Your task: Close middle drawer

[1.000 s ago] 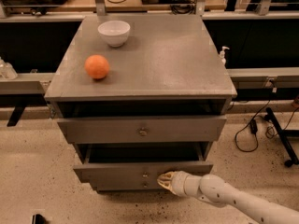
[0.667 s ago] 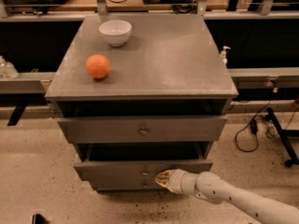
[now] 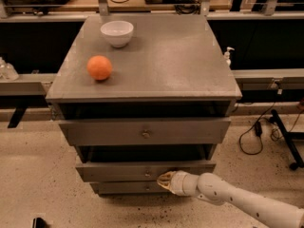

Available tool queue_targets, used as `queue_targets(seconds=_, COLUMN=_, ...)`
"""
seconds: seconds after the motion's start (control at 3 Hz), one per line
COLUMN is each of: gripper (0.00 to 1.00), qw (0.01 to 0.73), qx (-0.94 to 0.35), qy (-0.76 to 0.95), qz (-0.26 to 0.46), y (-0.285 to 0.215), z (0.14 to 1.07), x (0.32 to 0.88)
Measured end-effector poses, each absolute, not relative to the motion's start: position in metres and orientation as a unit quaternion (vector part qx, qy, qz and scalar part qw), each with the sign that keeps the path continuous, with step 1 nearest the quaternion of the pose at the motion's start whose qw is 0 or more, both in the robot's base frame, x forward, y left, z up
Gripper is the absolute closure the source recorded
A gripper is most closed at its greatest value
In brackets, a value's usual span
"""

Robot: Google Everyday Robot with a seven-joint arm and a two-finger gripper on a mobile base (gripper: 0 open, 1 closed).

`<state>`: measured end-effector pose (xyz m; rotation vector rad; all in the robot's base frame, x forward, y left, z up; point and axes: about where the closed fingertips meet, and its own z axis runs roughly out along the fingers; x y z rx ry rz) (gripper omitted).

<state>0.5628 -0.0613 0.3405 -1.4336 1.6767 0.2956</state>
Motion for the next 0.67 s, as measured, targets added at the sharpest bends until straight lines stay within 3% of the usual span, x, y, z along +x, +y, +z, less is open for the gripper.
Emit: queue_targets(seconds=0.67, gripper=1.0, qw=0.437, qx=-0.58, qy=0.678, qz=0.116, y=-0.0579, z=0.3342, x=0.5727)
